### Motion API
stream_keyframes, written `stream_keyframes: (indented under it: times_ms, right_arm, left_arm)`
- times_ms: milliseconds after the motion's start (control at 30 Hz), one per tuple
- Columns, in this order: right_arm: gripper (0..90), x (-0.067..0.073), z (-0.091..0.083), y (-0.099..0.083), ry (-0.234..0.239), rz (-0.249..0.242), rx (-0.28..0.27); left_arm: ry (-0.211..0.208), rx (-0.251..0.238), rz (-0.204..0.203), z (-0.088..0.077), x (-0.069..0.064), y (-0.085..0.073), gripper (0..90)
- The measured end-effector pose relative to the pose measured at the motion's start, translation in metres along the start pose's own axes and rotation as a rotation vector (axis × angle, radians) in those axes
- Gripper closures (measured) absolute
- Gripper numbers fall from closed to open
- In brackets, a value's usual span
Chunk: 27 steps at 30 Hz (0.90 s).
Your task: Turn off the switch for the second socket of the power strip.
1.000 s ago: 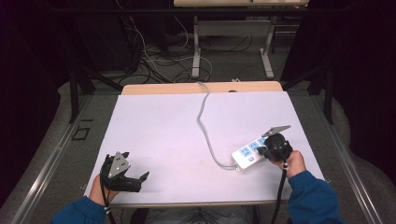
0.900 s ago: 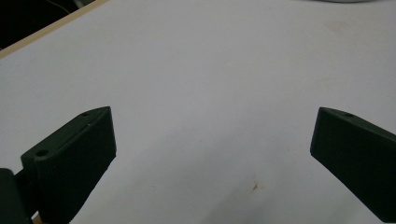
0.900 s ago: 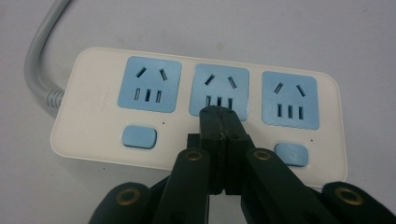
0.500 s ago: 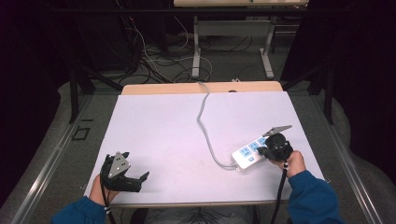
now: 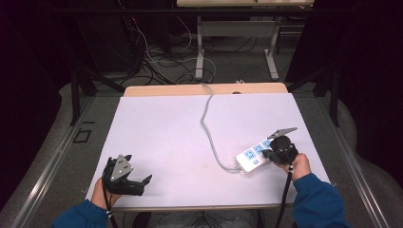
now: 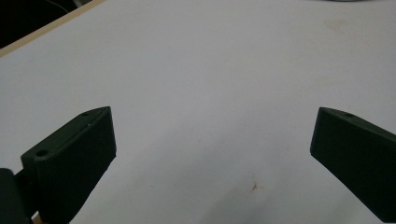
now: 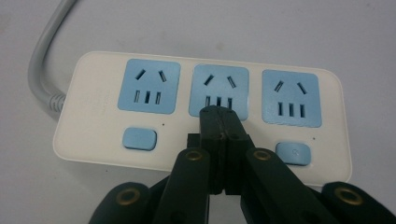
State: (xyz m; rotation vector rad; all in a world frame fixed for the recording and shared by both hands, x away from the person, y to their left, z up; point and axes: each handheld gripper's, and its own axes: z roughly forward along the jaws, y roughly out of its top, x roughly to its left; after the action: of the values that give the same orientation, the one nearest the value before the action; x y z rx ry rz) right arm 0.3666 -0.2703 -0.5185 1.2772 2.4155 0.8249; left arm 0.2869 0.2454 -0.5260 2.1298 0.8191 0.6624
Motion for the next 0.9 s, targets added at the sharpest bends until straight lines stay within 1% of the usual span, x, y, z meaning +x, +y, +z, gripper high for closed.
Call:
stream_keyframes:
  times_ms: [33,133,167,200,367,400,433,500,533,633,700,733,767,800,833,900]
  right_arm:
    - [90.0,0.0,0.0,0.0,0.0,0.0,0.0]
    - [90.0,0.0001,0.0001,0.0001,0.0,0.006,0.0]
    - [90.0,0.0005,0.0004,0.0002,-0.002,0.013,-0.002]
    - [90.0,0.0,0.0002,0.0002,0.001,0.005,-0.001]
    - [90.0,0.0004,0.0002,0.0001,0.001,0.012,0.001]
    - [90.0,0.0004,0.0002,0.0001,0.001,0.012,0.001]
    - [90.0,-0.0002,-0.0001,0.0,0.005,0.005,0.002]
    - [90.0,0.0008,0.0005,0.0003,-0.003,0.015,-0.002]
    - [90.0,0.0008,0.0005,0.0003,-0.003,0.015,-0.002]
    - [90.0,0.0009,0.0004,0.0001,0.0,0.02,0.0]
    - [90.0,-0.0003,0.0001,0.0001,0.003,0.007,0.002]
    - [90.0,-0.0003,0.0001,0.0001,0.003,0.007,0.002]
    - [90.0,-0.0001,0.0,0.0001,0.002,0.009,0.004]
    - [90.0,0.0,0.0003,0.0001,0.002,0.012,-0.001]
    - [90.0,0.0006,0.0004,0.0001,0.0,0.022,0.002]
    - [90.0,0.0005,0.0006,0.0001,0.002,0.025,0.002]
  left_arm:
    - [-0.006,-0.002,-0.01,0.0002,-0.0007,-0.0002,0.1]
    - [-0.008,-0.004,-0.014,0.0002,-0.0006,-0.0003,0.1]
    - [-0.006,-0.002,-0.012,0.0002,-0.0004,-0.0003,0.1]
    - [0.0,0.001,-0.002,0.0,0.0003,-0.0001,0.1]
    - [-0.001,0.0,0.0,0.0,-0.0001,0.0,0.1]
    - [-0.009,-0.003,-0.015,0.0003,-0.0009,-0.0003,0.1]
    - [-0.007,-0.003,-0.012,0.0002,-0.0007,-0.0002,0.1]
    - [-0.007,-0.002,-0.013,0.0003,-0.0007,-0.0002,0.1]
    - [-0.001,0.0,0.0,0.0001,0.0,0.0,0.1]
    - [-0.002,-0.001,-0.003,0.0001,-0.0002,0.0,0.1]
    - [-0.001,0.0,0.0,0.0,0.0,0.0,0.1]
    - [-0.006,-0.002,-0.009,0.0002,-0.0007,-0.0002,0.1]
    - [-0.007,-0.002,-0.011,0.0003,-0.0008,-0.0001,0.1]
    - [0.0,0.001,0.002,0.0,-0.0001,0.0001,0.1]
    - [0.001,0.004,0.002,0.0,-0.0002,0.0002,0.1]
    - [0.0,0.002,0.002,0.0001,-0.0002,0.0001,0.1]
